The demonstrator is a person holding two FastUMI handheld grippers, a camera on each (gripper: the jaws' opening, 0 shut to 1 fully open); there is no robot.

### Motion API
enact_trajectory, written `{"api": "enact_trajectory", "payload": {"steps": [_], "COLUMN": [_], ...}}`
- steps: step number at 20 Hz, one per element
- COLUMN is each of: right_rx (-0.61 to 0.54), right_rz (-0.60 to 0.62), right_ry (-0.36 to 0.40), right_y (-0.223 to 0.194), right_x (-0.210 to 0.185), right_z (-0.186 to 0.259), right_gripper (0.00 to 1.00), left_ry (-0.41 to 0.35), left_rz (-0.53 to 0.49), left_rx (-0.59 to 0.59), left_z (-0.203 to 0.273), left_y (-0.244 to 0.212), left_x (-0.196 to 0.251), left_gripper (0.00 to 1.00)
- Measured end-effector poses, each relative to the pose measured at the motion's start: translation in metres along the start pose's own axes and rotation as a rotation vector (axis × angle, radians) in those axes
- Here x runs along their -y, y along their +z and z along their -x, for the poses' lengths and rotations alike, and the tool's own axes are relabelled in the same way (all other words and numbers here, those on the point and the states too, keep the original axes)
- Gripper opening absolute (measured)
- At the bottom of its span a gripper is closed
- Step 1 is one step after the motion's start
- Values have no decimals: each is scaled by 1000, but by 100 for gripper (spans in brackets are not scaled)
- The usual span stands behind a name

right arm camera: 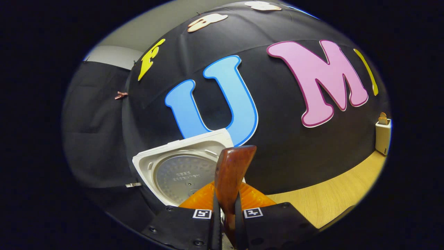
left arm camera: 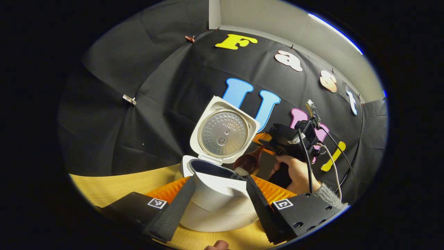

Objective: Close the left gripper, press the button to open the rice cooker; take a wooden spoon from the chopstick holder with the right hand, scoop a spoonful of rice and pour it into the rice cooker, then put the wooden spoon back into the chopstick holder.

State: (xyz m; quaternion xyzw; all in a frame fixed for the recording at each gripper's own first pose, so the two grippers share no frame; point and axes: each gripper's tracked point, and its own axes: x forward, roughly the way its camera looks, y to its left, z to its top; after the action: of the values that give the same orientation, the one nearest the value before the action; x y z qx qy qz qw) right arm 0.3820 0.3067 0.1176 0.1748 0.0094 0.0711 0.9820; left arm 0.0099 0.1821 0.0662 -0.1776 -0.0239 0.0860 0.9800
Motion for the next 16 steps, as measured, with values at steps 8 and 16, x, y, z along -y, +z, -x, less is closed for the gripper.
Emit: {"api": "enact_trajectory", "payload": {"steps": [8, 16], "right_rx": [53, 74], "right_rz": [172, 208], "right_ry": [67, 146], "right_y": [5, 5], "right_x": [-25, -46], "right_z": [0, 5], "right_gripper": [18, 18], "left_ry": [4, 8], "left_rz": [8, 4], "left_rx": [-5, -9], "left_z": [-2, -2], "left_y": [-3, -4], "left_x": [-3, -3], "left_gripper": [95, 95]}}
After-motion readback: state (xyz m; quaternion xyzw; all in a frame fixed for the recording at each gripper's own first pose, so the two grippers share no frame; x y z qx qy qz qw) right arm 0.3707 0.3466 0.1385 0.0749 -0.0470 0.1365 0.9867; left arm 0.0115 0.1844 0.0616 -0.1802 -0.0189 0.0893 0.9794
